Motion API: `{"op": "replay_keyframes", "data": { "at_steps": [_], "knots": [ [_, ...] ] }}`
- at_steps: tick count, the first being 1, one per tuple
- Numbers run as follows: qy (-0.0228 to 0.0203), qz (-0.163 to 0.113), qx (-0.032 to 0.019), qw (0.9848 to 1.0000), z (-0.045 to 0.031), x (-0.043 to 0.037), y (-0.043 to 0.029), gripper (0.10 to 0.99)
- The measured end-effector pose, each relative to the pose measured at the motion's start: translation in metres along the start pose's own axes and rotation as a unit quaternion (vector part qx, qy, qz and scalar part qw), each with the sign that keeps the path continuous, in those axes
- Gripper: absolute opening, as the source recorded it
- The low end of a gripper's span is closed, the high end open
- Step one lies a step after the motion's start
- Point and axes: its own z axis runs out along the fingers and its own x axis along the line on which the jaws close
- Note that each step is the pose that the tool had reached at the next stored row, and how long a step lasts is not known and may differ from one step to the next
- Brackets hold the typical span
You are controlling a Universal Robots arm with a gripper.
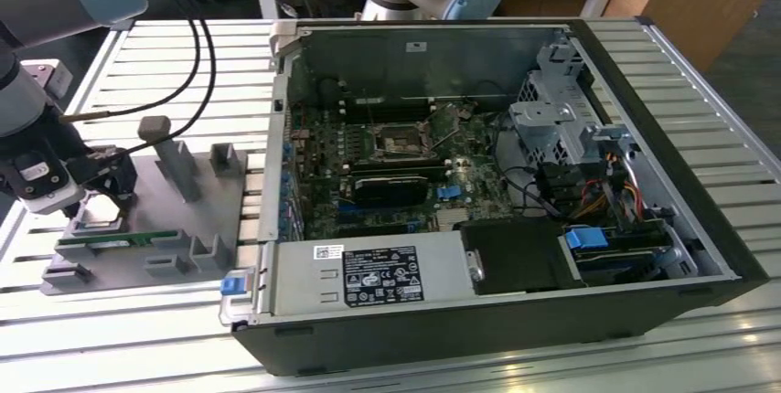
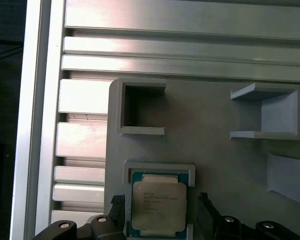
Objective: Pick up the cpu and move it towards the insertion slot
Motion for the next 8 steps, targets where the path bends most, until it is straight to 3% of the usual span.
{"op": "replay_keyframes", "data": {
  "at_steps": [8],
  "knots": [
    [0.0003,-0.002,0.0,1.0,0.0046,0.0005,0.0008,0.682]
  ]
}}
